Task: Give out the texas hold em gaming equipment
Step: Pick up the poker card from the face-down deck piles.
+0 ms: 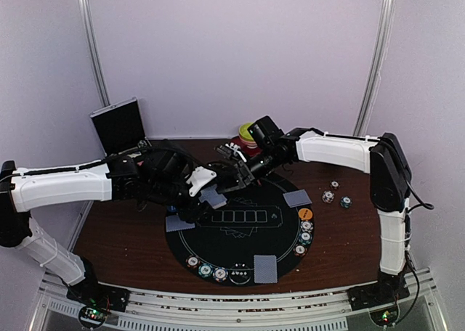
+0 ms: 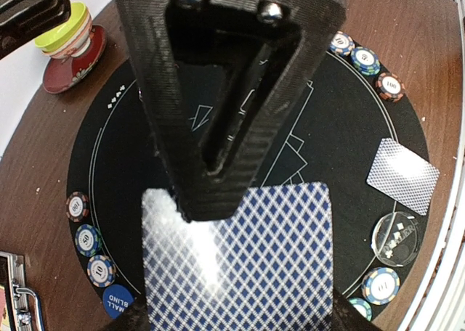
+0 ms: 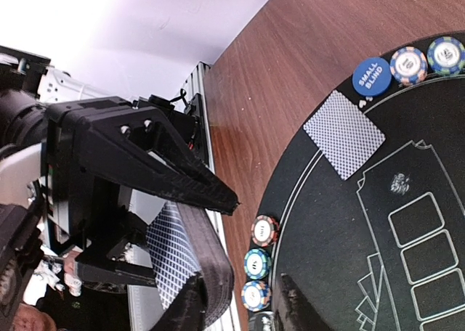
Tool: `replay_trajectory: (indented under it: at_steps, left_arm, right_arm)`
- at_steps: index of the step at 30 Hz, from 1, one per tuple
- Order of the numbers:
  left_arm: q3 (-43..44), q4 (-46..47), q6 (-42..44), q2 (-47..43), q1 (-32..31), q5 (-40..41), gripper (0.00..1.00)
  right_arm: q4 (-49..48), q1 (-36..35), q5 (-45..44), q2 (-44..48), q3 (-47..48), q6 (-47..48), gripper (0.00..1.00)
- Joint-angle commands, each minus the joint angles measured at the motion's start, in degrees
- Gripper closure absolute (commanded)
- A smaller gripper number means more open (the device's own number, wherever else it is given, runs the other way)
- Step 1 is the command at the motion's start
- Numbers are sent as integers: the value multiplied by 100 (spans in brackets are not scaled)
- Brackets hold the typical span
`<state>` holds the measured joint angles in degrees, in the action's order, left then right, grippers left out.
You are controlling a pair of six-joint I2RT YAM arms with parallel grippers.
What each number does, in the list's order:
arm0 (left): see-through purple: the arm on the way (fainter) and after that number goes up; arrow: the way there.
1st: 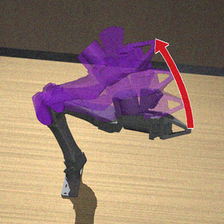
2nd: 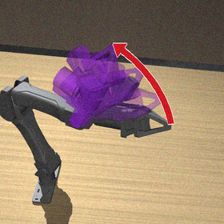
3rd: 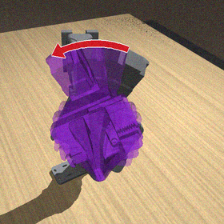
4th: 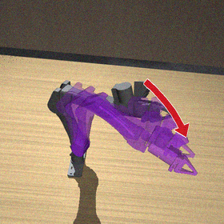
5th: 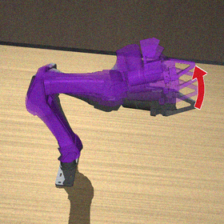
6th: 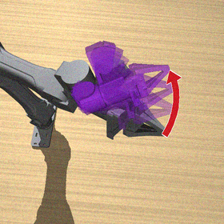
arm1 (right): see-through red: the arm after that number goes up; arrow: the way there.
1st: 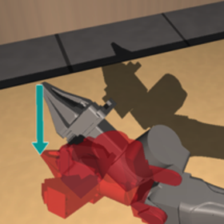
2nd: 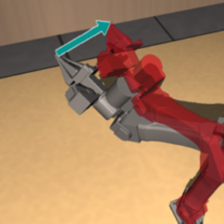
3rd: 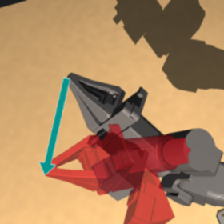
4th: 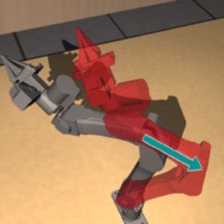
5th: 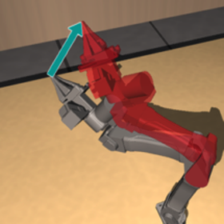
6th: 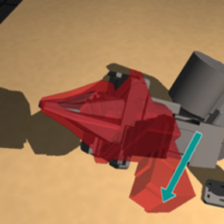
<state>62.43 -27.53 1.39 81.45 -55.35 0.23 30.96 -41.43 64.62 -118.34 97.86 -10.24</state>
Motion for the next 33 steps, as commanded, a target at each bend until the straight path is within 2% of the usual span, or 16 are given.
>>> replay_trajectory:
  at_steps: [1, 3, 5, 16, 18, 22, 33]
  left_arm:
    - [76, 419, 6, -50, -28, -58, 38]
    - [84, 423, 18, -41, -28, -65, 37]
    - [85, 427, 19, -41, -27, -66, 37]
    - [32, 528, 59, -77, -27, -179, 38]
    - [32, 534, 60, -77, -28, -194, 38]
    - [19, 546, 63, -101, -28, -200, 38]
    - [6, 533, 81, -116, -28, -199, 38]
  right_arm:
    - [41, 35, 98, 188, -136, 29, 53]
    - [-13, -23, 114, 176, -121, -7, 41]
    - [-57, -105, 137, 127, -86, -62, 36]
    - [-554, -365, 553, -225, 61, -648, 37]
    - [-567, -419, 555, -296, 110, -693, 39]
    - [-567, -465, 526, -420, 184, -761, 50]
    - [-612, -319, 348, -350, 59, -818, 64]
